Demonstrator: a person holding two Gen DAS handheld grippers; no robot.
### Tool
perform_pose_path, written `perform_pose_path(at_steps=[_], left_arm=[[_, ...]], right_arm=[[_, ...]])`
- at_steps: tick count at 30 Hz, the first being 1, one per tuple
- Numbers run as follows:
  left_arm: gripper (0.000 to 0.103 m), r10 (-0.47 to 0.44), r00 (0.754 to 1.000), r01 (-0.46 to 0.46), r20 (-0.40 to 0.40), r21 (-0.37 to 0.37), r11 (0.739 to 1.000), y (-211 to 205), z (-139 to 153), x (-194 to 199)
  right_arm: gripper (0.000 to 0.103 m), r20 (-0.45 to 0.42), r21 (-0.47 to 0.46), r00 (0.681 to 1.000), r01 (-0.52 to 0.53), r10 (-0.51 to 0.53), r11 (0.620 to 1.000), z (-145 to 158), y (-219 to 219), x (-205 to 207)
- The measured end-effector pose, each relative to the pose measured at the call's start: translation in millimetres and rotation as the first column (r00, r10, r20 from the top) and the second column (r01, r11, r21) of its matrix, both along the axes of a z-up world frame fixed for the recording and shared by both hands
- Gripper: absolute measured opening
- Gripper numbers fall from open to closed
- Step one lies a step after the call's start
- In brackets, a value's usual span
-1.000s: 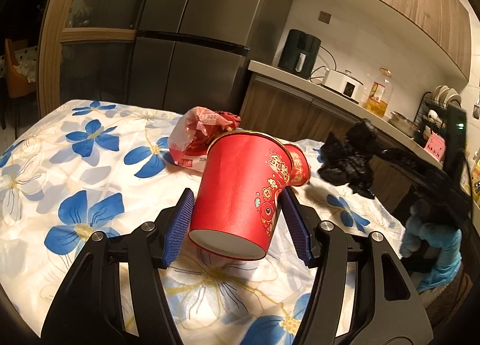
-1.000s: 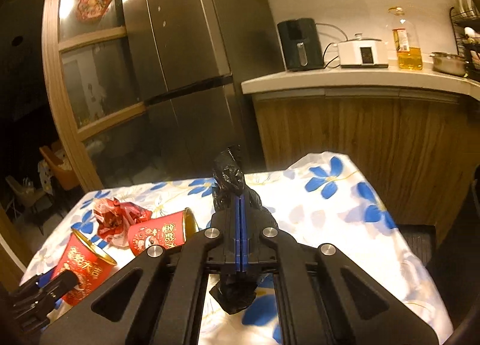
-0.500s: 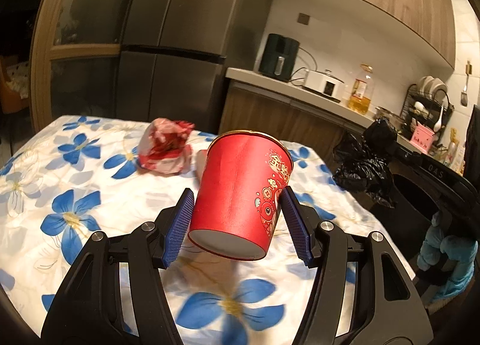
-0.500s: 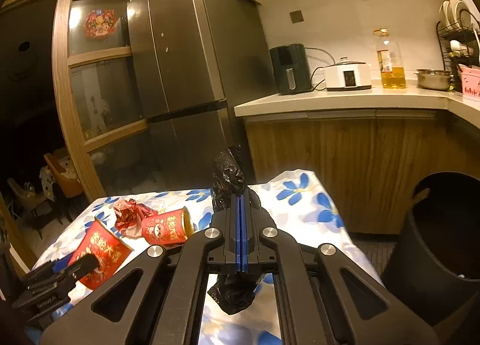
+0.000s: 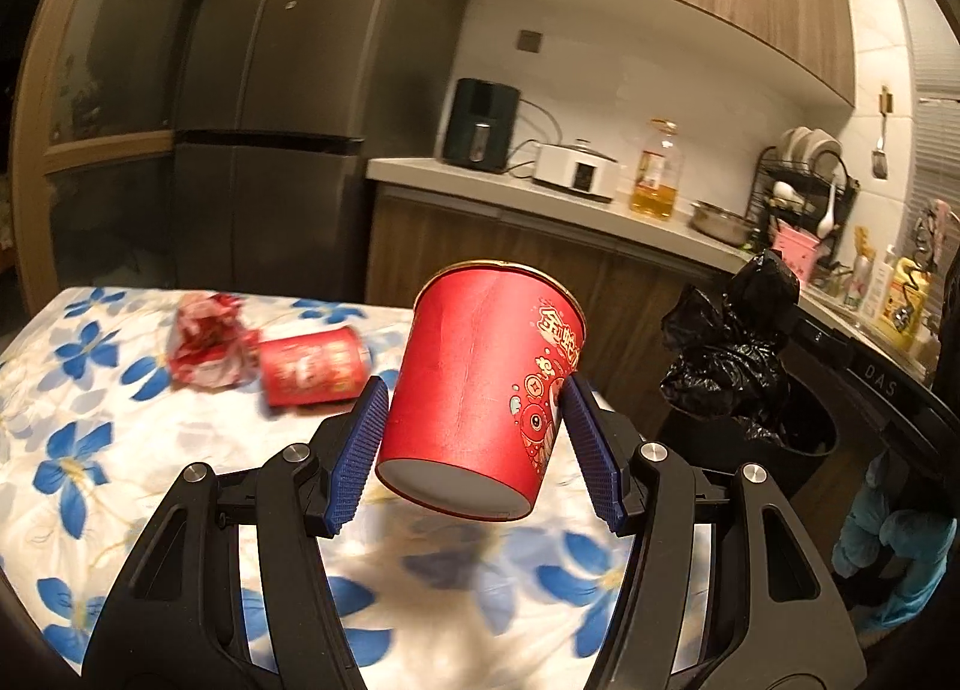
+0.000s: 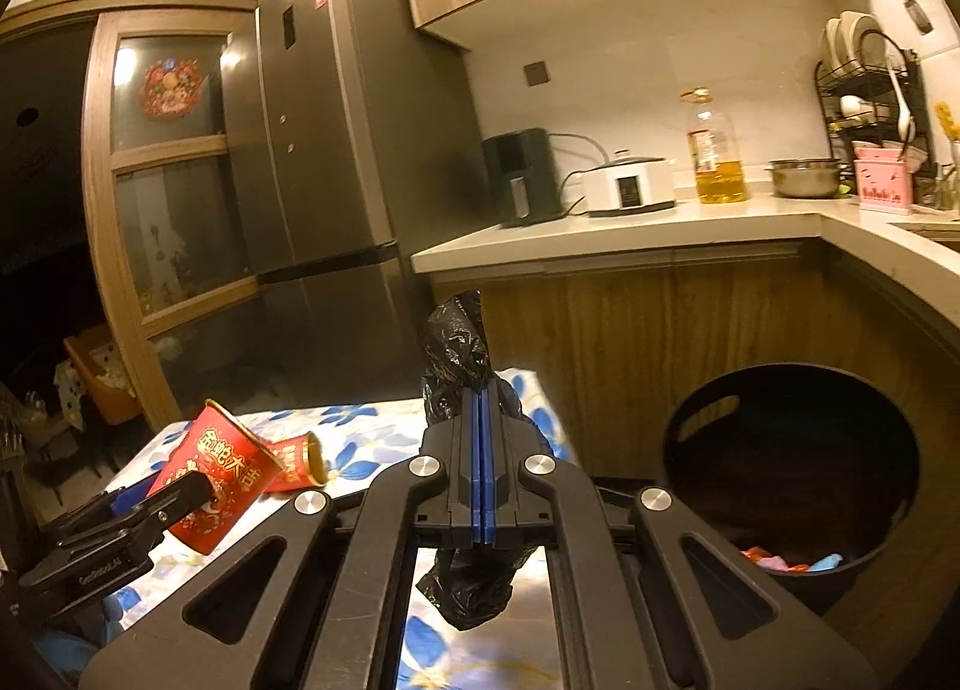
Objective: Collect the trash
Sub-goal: 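Lift and carry the red cup and black bag over the black bin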
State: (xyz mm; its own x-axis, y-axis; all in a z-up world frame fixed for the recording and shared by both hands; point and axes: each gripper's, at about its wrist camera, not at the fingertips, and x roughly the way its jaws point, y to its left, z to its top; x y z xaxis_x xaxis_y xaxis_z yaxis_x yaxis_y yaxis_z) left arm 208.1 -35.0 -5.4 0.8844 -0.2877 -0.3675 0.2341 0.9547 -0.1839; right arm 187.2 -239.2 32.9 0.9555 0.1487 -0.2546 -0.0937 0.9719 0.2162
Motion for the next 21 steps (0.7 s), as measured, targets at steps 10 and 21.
perform_pose_path(at_steps=[10, 21], left_arm=[[0.059, -0.081, 0.997, 0.081, 0.017, 0.021, 0.997, -63, 10, 6], [0.059, -0.198, 0.979, 0.196, 0.053, 0.037, 0.98, -137, 24, 20]], right_arm=[[0.002, 0.028, 0.014, 0.995, 0.1, -0.101, 0.995, 6, -55, -20], [0.002, 0.047, 0.027, 0.972, 0.231, -0.232, 0.973, 8, -106, -32]])
